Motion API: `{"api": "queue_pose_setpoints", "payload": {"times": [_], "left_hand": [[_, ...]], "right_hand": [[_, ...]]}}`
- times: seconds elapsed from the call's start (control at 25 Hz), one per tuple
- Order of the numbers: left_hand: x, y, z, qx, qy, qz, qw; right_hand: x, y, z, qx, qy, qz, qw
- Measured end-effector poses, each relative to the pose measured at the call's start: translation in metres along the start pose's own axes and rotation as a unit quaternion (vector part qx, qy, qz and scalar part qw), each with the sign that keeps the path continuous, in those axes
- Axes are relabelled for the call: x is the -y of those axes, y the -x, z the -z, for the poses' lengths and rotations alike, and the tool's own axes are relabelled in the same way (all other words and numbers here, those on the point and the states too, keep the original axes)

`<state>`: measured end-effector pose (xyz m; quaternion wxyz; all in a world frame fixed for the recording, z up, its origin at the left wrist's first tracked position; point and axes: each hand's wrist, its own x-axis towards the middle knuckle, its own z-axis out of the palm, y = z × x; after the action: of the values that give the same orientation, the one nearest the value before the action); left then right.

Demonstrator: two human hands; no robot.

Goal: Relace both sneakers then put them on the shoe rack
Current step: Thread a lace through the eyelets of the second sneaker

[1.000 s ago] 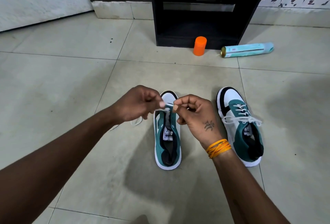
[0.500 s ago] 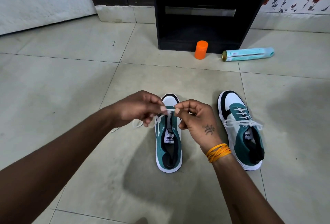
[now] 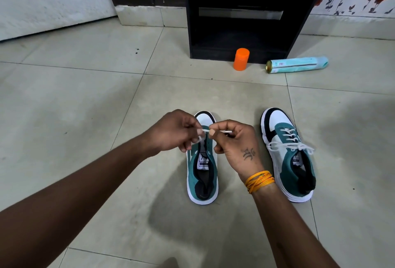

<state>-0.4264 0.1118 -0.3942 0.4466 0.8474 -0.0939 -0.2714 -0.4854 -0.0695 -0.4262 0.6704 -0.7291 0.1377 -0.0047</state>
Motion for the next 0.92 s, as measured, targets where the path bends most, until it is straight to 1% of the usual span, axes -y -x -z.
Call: {"api": "queue_pose_setpoints", "payload": {"times": [0.08,0.16,0.28,0.36,0.44,0.48,0.56,0.6,0.64,0.68,0.72,0.76,0.8,0.84,0.92], "left_hand": [[0.006,-0.001,0.009,-0.026,-0.043,0.033,0.998],[0.008,0.001,0.012,-0.022,-0.085,0.051,0.995],[0.008,0.001,0.012,-0.013,-0.104,0.062,0.993],[0.007,0.002,0.013,-0.012,-0.114,0.064,0.991],[0.007,0.002,0.016,-0.006,-0.154,0.065,0.986],[0.006,0.002,0.017,-0.006,-0.198,0.064,0.978],[0.003,0.004,0.016,-0.012,-0.319,0.06,0.946],[0.001,0.005,0.013,-0.019,-0.344,0.053,0.937],[-0.001,0.005,0.011,-0.027,-0.328,0.045,0.943],[-0.003,0.005,0.009,-0.03,-0.256,0.04,0.965],[-0.004,0.005,0.005,-0.023,-0.149,0.04,0.988],[-0.006,0.004,0.001,-0.013,-0.047,0.042,0.998],[-0.007,0.002,-0.002,-0.011,0.015,0.039,0.999],[-0.006,0.0,-0.005,-0.016,0.04,0.029,0.999],[-0.003,-0.004,-0.01,-0.037,0.039,0.017,0.998]], "right_hand": [[0.0,0.001,0.006,-0.006,0.007,-0.003,1.0],[-0.001,0.002,0.007,0.0,0.009,-0.007,1.0],[-0.005,0.001,0.004,0.011,0.022,0.001,1.0],[-0.009,-0.001,0.001,0.005,0.03,0.008,1.0],[-0.011,-0.001,0.0,-0.004,0.029,0.011,0.999],[-0.012,-0.001,-0.001,-0.005,0.031,0.013,0.999],[-0.015,-0.001,-0.004,-0.002,0.043,0.024,0.999],[-0.016,-0.001,-0.006,0.0,0.049,0.033,0.998],[-0.017,-0.001,-0.008,0.0,0.056,0.043,0.998],[-0.018,-0.001,-0.009,-0.002,0.062,0.054,0.997],[-0.019,-0.002,-0.01,-0.006,0.068,0.064,0.996],[-0.02,-0.003,-0.011,-0.009,0.068,0.072,0.995],[-0.02,-0.005,-0.011,-0.011,0.065,0.076,0.995],[-0.02,-0.005,-0.012,-0.013,0.058,0.078,0.995],[-0.021,-0.006,-0.014,-0.024,0.052,0.078,0.995]]}}
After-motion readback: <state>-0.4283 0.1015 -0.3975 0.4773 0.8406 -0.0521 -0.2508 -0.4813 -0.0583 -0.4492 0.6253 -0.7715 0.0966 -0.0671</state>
